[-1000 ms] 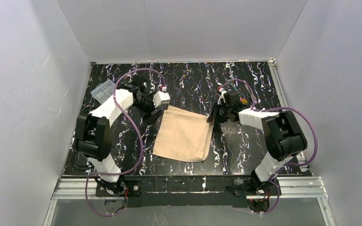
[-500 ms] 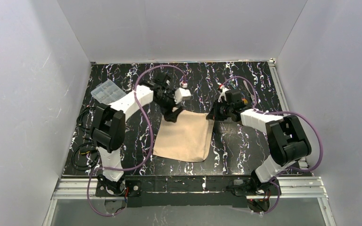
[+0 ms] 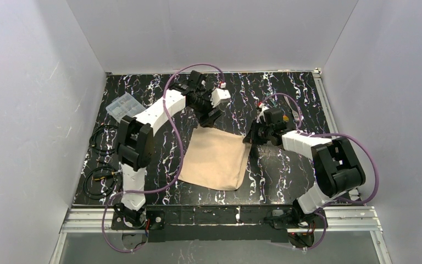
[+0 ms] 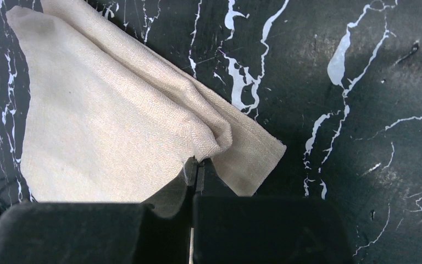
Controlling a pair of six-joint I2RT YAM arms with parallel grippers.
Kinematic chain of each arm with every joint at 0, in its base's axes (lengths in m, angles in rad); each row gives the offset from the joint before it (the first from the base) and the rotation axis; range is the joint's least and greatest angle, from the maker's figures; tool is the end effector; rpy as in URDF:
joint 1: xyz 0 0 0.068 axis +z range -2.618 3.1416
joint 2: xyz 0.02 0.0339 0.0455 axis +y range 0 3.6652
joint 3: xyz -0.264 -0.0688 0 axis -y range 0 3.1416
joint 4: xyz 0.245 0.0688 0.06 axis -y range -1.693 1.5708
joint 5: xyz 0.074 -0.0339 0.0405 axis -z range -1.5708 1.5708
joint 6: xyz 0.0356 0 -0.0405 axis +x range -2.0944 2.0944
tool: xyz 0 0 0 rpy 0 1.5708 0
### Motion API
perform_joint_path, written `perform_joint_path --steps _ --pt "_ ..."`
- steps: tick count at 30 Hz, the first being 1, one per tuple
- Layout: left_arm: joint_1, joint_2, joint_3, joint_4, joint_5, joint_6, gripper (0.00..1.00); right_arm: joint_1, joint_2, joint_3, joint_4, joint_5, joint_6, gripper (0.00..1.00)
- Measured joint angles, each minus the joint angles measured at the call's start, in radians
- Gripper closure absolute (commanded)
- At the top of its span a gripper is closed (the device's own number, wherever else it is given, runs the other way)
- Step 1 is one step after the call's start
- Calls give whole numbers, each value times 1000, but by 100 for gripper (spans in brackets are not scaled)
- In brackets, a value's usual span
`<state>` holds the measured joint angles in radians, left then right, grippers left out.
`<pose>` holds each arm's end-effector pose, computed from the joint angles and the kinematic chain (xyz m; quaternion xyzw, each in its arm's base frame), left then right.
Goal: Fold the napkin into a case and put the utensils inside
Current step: Pick up the lower triangle-folded napkin from the center of the board.
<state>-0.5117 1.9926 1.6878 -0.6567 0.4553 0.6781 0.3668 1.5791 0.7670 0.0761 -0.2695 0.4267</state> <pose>0.3764 -0.2293 0.2512 0.5769 0.7317 -0.1903 0.3091 0.2902 0.1217 0.1682 -0.0273 0.9071 0.2685 0.3230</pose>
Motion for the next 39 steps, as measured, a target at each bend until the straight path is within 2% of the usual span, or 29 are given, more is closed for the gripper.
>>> perform_joint_path --steps 4,6,13,28,36,39 --pt "-1 131 198 -6 -32 -1 30 0 -6 -13 -2 5 8 99" --pt "-2 186 249 5 -58 3 30 0 -7 -13 1 5 11 99" --pt "-2 273 234 -19 -128 50 31 0 -8 -31 1 5 10 99" --pt "5 278 201 -47 -185 95 35 0 -31 -32 3 -13 1 99" --pt "43 276 210 -66 -147 65 17 0 -90 -43 -8 2 0 99" --pt "61 245 211 -90 -108 49 15 0 -89 -45 -23 18 12 99"
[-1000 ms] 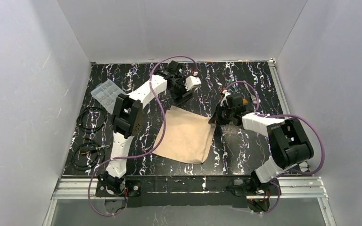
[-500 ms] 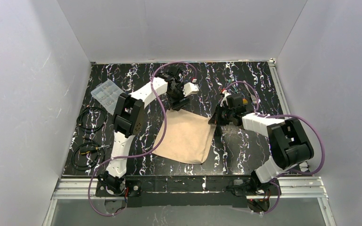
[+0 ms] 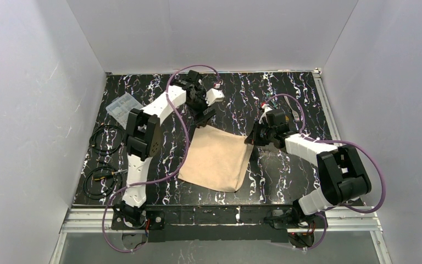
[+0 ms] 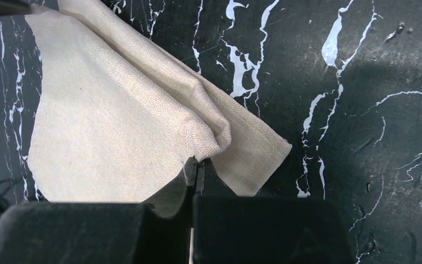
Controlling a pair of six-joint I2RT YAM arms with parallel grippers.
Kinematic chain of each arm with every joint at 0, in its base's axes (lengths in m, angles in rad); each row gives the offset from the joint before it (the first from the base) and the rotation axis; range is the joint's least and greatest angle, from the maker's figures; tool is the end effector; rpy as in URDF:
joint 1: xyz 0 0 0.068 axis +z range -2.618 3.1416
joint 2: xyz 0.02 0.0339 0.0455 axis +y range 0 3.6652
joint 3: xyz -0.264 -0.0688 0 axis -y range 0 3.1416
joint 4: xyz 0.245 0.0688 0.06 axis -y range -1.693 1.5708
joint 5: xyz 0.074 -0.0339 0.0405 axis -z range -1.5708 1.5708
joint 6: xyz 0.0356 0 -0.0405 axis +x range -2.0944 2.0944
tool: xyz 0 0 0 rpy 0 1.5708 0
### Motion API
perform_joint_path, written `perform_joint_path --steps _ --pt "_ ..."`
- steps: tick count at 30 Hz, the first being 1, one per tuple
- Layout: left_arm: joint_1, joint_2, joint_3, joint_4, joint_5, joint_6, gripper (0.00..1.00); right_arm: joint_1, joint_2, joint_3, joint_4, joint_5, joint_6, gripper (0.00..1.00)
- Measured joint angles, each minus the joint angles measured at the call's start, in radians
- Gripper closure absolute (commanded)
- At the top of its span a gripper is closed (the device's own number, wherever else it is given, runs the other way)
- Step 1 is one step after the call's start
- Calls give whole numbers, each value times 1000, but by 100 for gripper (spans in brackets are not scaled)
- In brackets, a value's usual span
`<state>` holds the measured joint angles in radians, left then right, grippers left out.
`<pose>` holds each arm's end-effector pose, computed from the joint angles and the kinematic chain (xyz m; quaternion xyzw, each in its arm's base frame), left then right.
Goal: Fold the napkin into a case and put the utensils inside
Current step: Pick up the lower triangle-folded napkin from the center of the board.
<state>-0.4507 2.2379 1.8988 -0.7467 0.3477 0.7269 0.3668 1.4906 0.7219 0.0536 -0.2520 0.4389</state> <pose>0.4308 -0.2219 0.2009 0.5655 0.7720 -0.1338 0.2574 0.2755 0.1154 0.1783 -0.0196 0.9039 0.2666 0.3338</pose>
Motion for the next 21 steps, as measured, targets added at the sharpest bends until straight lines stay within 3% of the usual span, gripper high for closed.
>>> perform_joint_path --steps 6,11,15,21 --pt "-20 -222 -105 -42 104 30 21 0 0 -11 2 15 25 99" --pt "-247 -479 -343 -100 206 162 23 0 9 -16 5 14 44 99" --pt "-411 -481 -421 -152 243 290 25 0 10 -16 11 9 56 99" --pt "-515 -394 -451 -90 212 407 26 0 10 -16 22 -8 63 99"
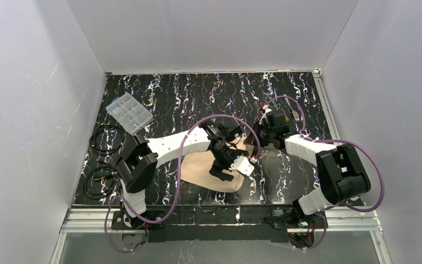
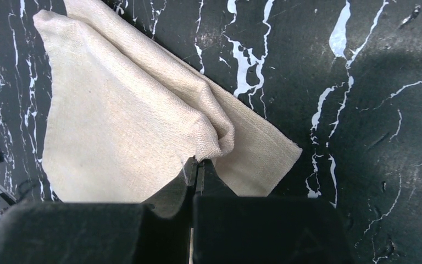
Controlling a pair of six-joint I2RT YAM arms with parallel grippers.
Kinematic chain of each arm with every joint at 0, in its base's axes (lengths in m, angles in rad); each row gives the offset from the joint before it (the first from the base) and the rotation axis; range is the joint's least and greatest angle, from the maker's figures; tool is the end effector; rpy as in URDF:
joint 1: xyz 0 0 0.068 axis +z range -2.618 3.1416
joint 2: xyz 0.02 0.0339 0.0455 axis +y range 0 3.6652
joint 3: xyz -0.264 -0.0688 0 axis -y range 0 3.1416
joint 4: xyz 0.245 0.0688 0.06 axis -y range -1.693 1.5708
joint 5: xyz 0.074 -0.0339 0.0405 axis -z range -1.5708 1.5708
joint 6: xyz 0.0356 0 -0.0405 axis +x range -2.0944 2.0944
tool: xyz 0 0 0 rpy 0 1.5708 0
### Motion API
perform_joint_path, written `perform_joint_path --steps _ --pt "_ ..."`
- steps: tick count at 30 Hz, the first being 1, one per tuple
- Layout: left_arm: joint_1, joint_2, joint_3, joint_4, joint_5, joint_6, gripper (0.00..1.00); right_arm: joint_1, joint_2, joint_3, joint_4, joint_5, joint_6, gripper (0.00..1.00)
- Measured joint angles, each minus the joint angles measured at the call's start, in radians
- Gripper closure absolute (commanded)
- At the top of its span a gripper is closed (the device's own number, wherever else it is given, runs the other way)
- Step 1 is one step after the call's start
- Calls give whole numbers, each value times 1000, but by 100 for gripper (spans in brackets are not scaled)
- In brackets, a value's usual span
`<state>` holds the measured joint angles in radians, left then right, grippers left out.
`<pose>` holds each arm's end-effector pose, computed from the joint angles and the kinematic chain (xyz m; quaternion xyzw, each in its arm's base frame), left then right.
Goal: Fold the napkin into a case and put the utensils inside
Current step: Pick up the lower triangle-folded napkin from the center of the board.
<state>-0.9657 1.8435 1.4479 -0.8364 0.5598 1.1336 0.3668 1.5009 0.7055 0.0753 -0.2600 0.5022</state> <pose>0.1977 -0.3191 0.2305 0.8448 0.4313 -0.2578 0.1843 0.2743 0.1152 0.1724 0.0077 0.9048 0.2793 0.3214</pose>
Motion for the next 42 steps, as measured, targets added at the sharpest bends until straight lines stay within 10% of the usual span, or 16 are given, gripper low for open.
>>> perform_joint_path --steps 15,42 --pt "-145 150 0 332 -207 3 46 0 -1 0 18 -49 12 99" --pt "-151 279 140 290 -291 -57 66 -43 -71 -19 -74 7 -42 99"
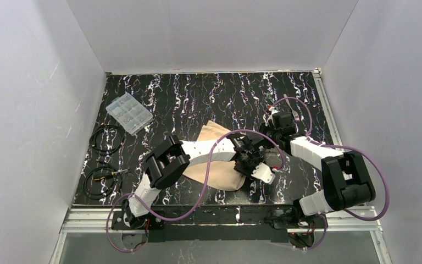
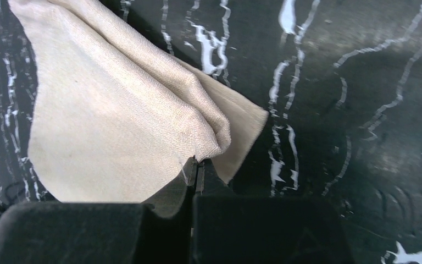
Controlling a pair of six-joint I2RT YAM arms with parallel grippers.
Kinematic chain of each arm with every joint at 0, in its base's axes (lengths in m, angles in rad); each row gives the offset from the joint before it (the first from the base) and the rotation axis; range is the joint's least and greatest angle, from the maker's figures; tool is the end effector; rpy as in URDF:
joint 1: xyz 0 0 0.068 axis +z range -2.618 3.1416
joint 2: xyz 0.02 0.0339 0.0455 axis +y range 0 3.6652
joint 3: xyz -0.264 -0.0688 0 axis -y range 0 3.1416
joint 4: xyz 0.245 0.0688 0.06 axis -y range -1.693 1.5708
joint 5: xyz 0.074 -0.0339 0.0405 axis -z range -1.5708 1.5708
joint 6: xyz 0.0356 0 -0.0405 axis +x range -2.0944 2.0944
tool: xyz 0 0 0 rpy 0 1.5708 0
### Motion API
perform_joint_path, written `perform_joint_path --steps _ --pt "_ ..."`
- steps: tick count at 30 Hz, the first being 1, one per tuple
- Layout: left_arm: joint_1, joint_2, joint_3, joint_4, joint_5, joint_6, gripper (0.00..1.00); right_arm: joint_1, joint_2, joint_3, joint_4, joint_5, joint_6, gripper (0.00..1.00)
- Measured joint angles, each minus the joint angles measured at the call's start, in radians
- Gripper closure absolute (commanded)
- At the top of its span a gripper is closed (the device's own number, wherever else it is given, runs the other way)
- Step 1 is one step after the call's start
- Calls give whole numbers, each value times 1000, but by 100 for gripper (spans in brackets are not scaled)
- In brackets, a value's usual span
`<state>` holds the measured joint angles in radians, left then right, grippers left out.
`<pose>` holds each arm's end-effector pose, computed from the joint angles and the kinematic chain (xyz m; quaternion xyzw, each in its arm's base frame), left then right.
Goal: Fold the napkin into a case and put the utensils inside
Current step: Pick up the lower triangle-folded napkin from the center of the board.
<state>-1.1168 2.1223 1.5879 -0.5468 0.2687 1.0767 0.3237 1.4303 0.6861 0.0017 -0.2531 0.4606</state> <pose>0.1892 -0.4092 0.1696 0.8702 0.4100 -0.1347 0.2375 0.2662 0.0987 0.1797 0.0114 0.9095 0.2593 0.3247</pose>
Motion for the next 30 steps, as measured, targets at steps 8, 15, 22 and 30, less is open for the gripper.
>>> perform_joint_path --steps 8,15,22,30 --pt "0 0 0 0 0 -5 55 -34 38 -16 -21 3 -22 99" --pt "3 -8 8 -5 8 -45 2 -36 123 10 1 -37 -32 98" --pt "16 -85 24 -130 118 -103 1 -36 132 20 -4 -37 -51 94" --pt "132 -357 -30 -246 213 -107 2 -35 152 60 -49 -28 -80 83"
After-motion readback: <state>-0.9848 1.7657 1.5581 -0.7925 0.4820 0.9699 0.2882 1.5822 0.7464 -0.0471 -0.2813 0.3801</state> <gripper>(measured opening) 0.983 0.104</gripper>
